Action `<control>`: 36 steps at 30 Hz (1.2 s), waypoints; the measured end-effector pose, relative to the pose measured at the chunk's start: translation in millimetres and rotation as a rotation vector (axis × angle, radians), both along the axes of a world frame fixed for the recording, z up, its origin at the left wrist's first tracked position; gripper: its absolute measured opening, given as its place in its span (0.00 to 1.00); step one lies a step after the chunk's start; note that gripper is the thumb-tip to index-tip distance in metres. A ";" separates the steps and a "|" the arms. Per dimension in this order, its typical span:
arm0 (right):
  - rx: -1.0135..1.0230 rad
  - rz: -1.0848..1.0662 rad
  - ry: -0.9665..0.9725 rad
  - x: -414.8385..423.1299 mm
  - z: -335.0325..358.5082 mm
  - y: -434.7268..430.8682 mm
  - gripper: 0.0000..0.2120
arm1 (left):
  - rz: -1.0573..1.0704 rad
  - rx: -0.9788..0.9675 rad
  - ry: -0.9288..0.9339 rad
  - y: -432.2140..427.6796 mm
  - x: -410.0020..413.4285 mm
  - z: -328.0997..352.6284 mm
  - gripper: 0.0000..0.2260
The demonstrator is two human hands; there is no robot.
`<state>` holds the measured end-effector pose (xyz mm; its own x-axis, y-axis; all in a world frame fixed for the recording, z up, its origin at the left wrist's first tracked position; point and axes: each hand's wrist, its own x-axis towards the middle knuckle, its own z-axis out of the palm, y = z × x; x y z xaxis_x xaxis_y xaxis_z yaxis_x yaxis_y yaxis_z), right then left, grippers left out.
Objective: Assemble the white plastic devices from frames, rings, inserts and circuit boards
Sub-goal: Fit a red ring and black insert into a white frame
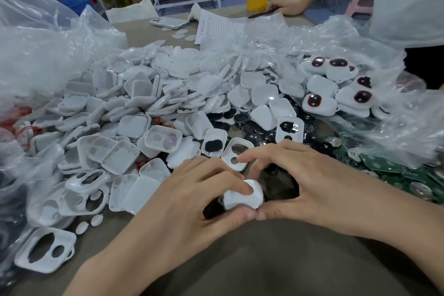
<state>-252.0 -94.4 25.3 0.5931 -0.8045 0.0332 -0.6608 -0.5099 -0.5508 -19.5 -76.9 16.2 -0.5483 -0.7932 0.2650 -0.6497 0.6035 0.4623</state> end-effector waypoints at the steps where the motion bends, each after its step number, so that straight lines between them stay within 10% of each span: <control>1: 0.003 0.000 -0.004 0.0 0.2 -0.1 0.32 | -0.001 0.000 -0.003 -0.1 0.0 -0.3 0.13; 36: -0.027 0.022 0.041 2.5 -1.9 -5.0 0.30 | -0.055 -0.155 -0.071 0.9 -4.4 -0.9 0.09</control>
<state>-249.5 -99.4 23.5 0.6118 -0.7905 0.0298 -0.6710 -0.5385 -0.5096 -23.9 -76.0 15.3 -0.6117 -0.7138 0.3410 -0.6412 0.6998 0.3148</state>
